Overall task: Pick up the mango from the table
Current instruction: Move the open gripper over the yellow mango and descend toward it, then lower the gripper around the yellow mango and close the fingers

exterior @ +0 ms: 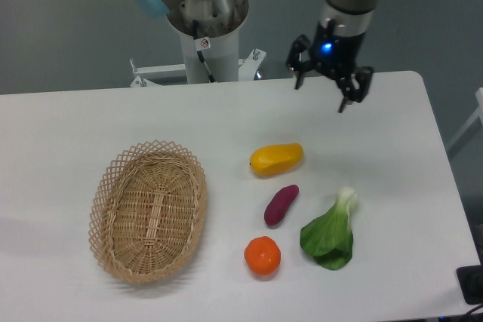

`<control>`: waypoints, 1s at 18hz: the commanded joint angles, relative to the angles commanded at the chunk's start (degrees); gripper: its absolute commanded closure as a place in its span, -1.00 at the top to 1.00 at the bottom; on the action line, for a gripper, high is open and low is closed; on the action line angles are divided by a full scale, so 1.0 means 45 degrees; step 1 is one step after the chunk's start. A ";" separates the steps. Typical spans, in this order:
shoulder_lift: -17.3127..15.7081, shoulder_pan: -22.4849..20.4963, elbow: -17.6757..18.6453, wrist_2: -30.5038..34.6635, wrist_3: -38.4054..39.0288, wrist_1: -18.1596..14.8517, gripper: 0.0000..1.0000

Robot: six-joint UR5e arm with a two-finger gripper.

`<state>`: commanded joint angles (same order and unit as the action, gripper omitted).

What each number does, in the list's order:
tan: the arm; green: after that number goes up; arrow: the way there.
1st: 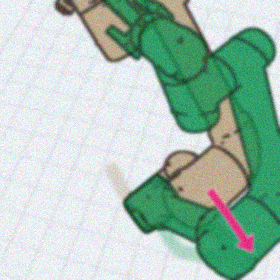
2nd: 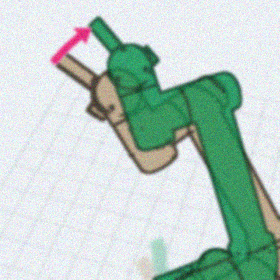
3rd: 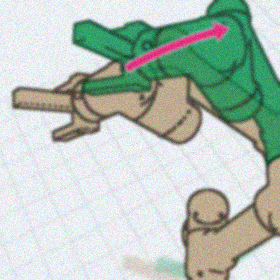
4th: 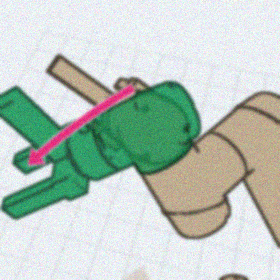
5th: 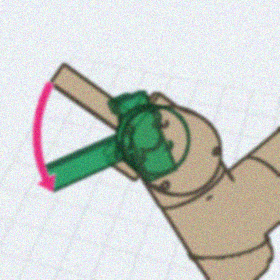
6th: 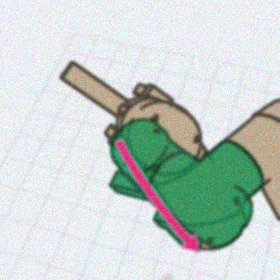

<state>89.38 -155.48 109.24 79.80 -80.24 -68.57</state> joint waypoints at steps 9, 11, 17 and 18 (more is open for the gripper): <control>0.2051 0.1309 0.0373 0.1094 -0.0917 0.1878 1.00; 0.2265 0.1387 0.0373 0.1191 -0.1597 0.1879 1.00; 0.3301 0.2245 0.0625 0.2420 -0.1837 0.3770 1.00; 0.3341 0.2285 0.0839 0.2538 -0.1682 0.4044 1.00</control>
<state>104.41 -145.20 113.02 91.23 -87.81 -50.37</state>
